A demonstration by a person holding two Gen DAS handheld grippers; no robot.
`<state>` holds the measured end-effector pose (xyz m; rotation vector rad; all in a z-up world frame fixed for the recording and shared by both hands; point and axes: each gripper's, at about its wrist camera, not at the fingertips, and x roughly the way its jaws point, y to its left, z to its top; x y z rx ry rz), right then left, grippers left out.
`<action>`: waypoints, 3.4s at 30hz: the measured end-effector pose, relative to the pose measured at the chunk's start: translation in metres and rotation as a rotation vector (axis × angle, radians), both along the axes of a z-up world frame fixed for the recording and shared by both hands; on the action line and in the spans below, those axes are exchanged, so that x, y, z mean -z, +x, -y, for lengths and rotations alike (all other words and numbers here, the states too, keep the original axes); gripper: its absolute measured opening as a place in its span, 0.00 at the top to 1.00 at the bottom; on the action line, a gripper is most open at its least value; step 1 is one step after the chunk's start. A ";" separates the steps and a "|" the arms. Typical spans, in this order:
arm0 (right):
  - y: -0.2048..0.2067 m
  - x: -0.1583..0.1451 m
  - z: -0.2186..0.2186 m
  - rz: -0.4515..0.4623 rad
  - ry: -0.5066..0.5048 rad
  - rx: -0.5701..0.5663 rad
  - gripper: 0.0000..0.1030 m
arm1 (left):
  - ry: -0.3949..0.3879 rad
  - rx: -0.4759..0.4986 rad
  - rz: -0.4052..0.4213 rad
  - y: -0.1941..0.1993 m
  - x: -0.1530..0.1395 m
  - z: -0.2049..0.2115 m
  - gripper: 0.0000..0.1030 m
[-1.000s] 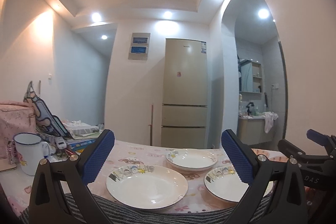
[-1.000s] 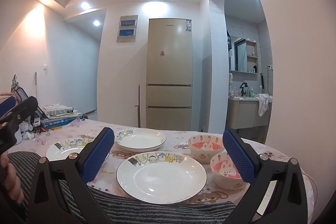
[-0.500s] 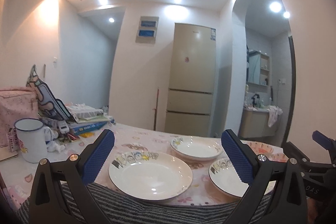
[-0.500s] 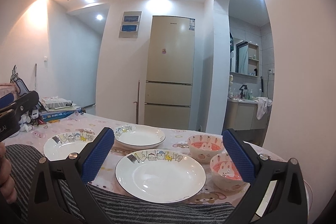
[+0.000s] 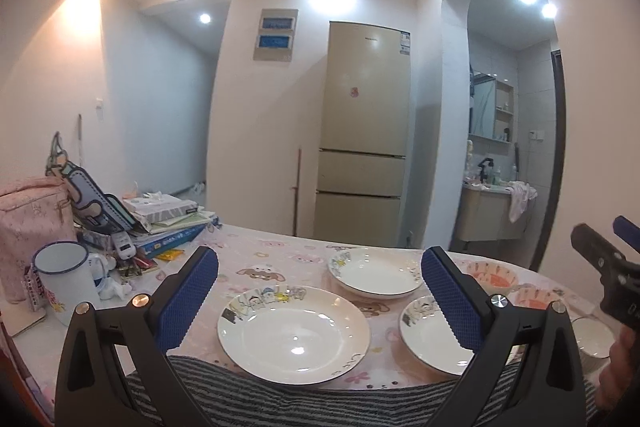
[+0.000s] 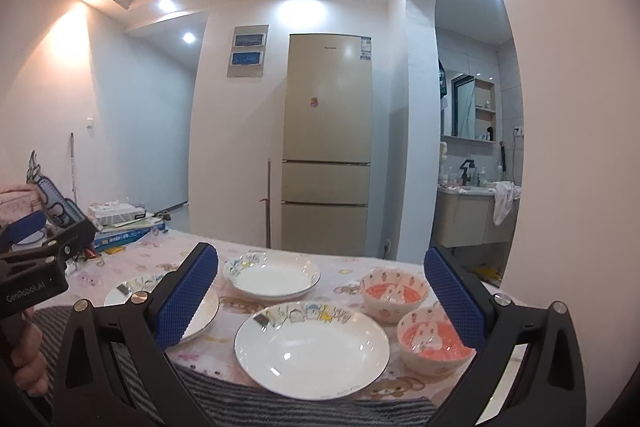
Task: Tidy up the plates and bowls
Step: 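Lower the left tool and grasp the rim of the white 'Life' plate, then lift the plate with the left tool and carry it onto another white plate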
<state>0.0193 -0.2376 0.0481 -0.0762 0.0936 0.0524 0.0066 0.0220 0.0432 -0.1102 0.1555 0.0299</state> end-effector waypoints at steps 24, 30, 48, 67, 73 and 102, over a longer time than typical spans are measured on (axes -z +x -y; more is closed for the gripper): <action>0.145 -0.020 -0.053 -0.378 0.227 -0.395 0.20 | -0.133 0.029 -0.295 0.105 0.004 -0.091 0.07; 0.193 0.051 -0.066 -0.635 0.260 -0.344 0.28 | -0.249 0.021 -0.456 0.141 0.049 -0.120 0.39; 0.279 0.154 -0.097 -1.158 0.243 -0.389 0.77 | -0.488 0.111 -0.812 0.202 0.134 -0.171 0.73; 0.278 0.166 -0.105 -1.115 0.223 -0.425 0.91 | -0.360 0.108 -0.830 0.201 0.141 -0.150 0.85; 0.275 0.154 -0.098 -1.095 0.259 -0.450 0.90 | -0.287 0.102 -0.741 0.190 0.123 -0.143 0.85; 0.202 0.025 0.034 -0.869 0.329 -0.356 0.91 | -0.152 0.276 -0.605 0.162 -0.005 -0.003 0.85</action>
